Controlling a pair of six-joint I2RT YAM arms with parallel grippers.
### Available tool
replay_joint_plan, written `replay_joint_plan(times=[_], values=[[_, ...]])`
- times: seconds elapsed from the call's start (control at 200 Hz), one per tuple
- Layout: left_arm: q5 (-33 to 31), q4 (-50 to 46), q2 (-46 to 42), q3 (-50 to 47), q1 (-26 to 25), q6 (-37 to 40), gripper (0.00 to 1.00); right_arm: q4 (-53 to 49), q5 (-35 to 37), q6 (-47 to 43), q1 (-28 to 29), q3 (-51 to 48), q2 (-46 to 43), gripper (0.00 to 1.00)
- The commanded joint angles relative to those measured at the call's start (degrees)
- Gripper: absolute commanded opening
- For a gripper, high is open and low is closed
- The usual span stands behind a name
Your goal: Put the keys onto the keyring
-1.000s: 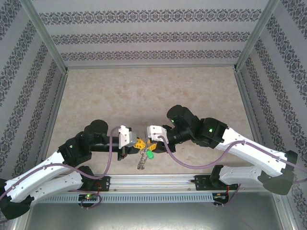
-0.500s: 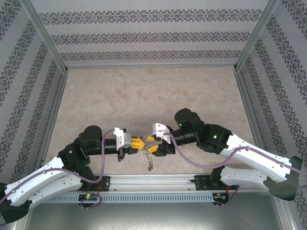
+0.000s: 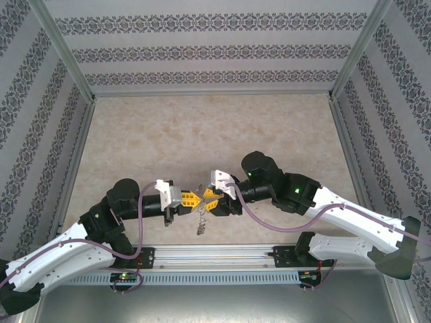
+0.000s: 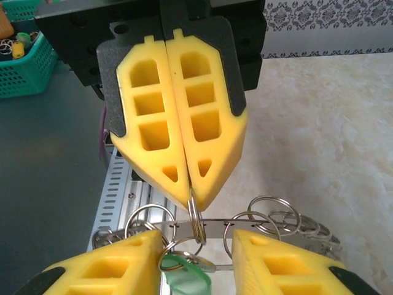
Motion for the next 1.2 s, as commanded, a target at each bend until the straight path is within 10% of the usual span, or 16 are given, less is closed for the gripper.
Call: replay_joint_plan(times=[0.0,0.485,0.794,1.194], values=[[0.2,4.4,-0.8,-0.1,-0.8,-0.3,0.0,-0.2,1.5,0.4,-0.7,-1.2,-1.2,0.33],[1.6,9.5,-0.7,-1.8,-0.8,-2.5,0.0,0.8,2.7,-1.0,-0.7,-1.2,-1.1,0.16],[0.2,10.2,-0.7,-1.8,-0.8,-2.6,0.0,1.7,4.1,-1.0,-0.5,-3.5,-4.5,0.25],[-0.4,11.9,-0.6,-2.3,-0.8,-2.9,0.0,2.3,4.5,-1.7,-0.2,-4.1,-4.1,0.0]])
